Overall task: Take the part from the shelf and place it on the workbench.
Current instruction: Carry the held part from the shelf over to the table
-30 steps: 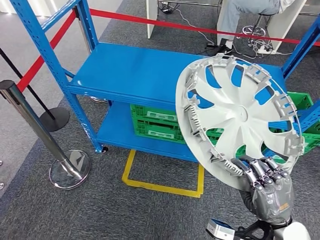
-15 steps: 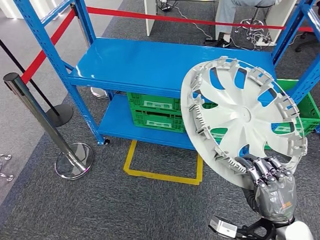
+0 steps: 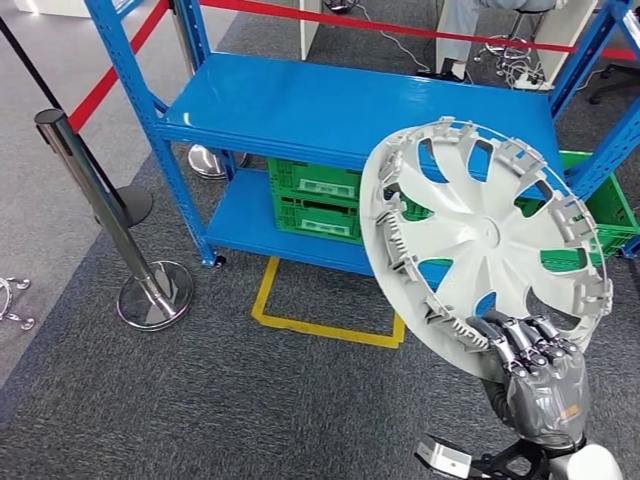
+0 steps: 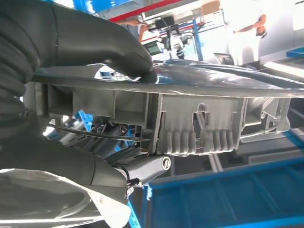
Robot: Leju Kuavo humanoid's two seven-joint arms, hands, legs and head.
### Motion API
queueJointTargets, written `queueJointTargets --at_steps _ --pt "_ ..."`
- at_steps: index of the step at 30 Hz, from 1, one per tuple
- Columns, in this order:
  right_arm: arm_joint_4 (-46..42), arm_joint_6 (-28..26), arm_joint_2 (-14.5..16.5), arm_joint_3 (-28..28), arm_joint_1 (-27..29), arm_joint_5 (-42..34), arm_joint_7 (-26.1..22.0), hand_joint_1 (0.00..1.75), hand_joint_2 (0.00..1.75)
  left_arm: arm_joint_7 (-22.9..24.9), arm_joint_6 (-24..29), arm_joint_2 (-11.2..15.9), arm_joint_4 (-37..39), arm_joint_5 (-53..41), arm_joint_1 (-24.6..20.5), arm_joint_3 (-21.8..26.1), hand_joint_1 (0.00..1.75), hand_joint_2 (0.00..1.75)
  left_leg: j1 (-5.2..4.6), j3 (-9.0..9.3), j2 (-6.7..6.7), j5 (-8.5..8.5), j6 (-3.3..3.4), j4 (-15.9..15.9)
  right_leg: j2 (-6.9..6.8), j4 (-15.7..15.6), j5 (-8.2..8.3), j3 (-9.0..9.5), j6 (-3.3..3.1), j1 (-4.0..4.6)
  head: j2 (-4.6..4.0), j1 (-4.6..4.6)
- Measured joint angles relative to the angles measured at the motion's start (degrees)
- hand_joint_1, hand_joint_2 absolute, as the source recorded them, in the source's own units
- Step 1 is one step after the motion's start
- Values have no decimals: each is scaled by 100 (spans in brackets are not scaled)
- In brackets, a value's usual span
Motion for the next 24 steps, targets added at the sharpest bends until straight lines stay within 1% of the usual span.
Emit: queueJointTargets --at_steps 1,2,3,4,5,6,7,8,9,13,14,16,18,19,20,21,22,23,24 --pt "8 0 -6 6 0 9 11 175 175 33 -28 -2 -43 -31 -1 4 0 175 -8 -77 2 55 10 11 6 390 -205 -76 14 -2 0 0" --pt "16 0 -12 12 0 18 22 175 175 59 -49 -4 -81 -51 -2 7 0 175 -16 -155 5 108 11 26 8 677 -281 -101 25 -1 0 -1" --pt "24 0 -18 17 0 26 30 175 175 75 -60 -5 -112 -64 -2 10 0 175 -20 -235 8 157 7 43 9 776 -219 -38 31 -1 0 -1" --pt "32 0 -22 21 0 30 36 175 175 87 -69 -7 -137 -74 -3 14 0 175 -22 -311 10 202 -2 65 9 662 -61 121 33 -1 0 -1" --pt "37 0 -28 25 -2 33 42 175 175 104 -84 -9 -163 -96 -2 17 0 175 -21 -384 9 243 -16 92 8 353 118 376 29 -3 0 -1" --pt "40 0 -34 31 -8 37 49 175 175 125 -100 -12 -188 -125 2 22 0 175 -22 -445 7 277 -34 123 8 -48 233 662 23 -5 0 1" --pt "41 0 -38 36 -13 39 56 175 175 144 -115 -15 -206 -151 4 27 0 175 -23 -486 4 300 -50 148 9 -384 283 890 16 -7 0 1" --pt "41 0 -42 39 -19 41 63 175 175 162 -129 -19 -220 -172 7 31 0 175 -24 -509 2 314 -63 165 9 -617 283 1043 10 -9 0 2" --pt "41 0 -43 40 -22 42 66 175 175 167 -133 -20 -225 -181 10 33 0 175 -26 -517 0 319 -69 173 10 -713 259 1102 7 -10 0 2" --pt "41 0 -43 40 -23 42 66 175 175 167 -133 -20 -228 -185 10 33 0 175 -27 -518 0 319 -70 174 10 -720 256 1106 7 -10 0 2" --pt "41 0 -44 41 -25 43 68 175 175 172 -135 -21 -233 -194 10 35 0 175 -31 -525 0 320 -72 178 10 -753 247 1128 7 -7 0 2" --pt "41 0 -48 45 -33 46 75 175 175 187 -145 -25 -252 -222 10 40 0 175 -45 -552 -1 328 -81 200 12 -893 219 1232 2 3 0 0" --pt "42 -1 -52 52 -42 53 92 175 175 214 -180 -41 -279 -278 7 62 0 175 -50 -601 -2 397 -112 220 22 -1025 186 1288 -23 17 0 -2" --pt "45 -1 -54 57 -47 61 111 175 175 241 -210 -55 -288 -321 9 86 0 175 -46 -643 -11 420 -143 234 17 -1057 195 1254 -58 7 0 -3" --pt "49 -2 -55 63 -57 69 146 175 175 275 -264 -83 -298 -387 15 127 0 175 -27 -755 -19 130 -202 595 4 -1056 256 1149 -122 3 0 -10" --pt "54 -1 -56 72 -67 86 184 175 175 322 -326 -116 -306 -466 29 167 0 175 -7 -808 -27 -90 -248 1027 -13 -1018 349 994 -176 1 0 -21" --pt "58 -2 -56 82 -77 108 221 175 175 364 -392 -148 -316 -546 47 207 0 175 11 -799 -36 -267 -284 1393 -29 -968 448 822 -231 0 0 -32" --pt "60 -2 -56 92 -84 126 249 175 175 393 -451 -176 -333 -619 66 238 0 175 25 -679 -36 -401 -290 1622 -35 -903 531 659 -262 15 0 -43" --pt "60 -2 -56 102 -84 145 263 175 175 414 -491 -188 -353 -671 83 253 0 175 19 -400 -41 -249 -250 1376 -34 -847 576 552 -257 24 0 -45"
